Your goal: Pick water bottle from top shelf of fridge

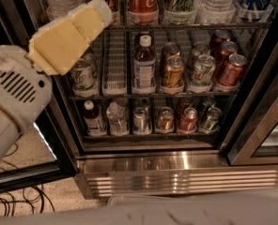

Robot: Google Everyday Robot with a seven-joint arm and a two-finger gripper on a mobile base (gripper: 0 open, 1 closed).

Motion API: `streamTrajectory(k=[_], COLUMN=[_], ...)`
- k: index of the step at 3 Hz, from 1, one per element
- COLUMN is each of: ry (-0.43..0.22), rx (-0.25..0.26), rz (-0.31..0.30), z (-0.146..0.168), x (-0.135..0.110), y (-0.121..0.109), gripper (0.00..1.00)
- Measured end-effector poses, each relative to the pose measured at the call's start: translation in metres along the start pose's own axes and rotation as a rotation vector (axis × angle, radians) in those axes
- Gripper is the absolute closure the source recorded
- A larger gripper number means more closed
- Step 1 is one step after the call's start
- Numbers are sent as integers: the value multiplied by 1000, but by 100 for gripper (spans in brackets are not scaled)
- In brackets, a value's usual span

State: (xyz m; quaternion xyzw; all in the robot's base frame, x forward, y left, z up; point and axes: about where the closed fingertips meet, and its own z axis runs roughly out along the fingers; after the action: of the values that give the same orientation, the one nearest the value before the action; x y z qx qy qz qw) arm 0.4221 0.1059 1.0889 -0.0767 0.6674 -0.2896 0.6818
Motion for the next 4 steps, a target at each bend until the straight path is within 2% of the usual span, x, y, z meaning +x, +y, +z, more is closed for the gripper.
streamTrajectory(k=[1,2,4], ry=[0,-29,-89], rx=[0,-33,-29], rz=[0,22,72], z=[0,0,34], x=[0,-8,-11], y=[0,14,38], gripper=[0,0,0])
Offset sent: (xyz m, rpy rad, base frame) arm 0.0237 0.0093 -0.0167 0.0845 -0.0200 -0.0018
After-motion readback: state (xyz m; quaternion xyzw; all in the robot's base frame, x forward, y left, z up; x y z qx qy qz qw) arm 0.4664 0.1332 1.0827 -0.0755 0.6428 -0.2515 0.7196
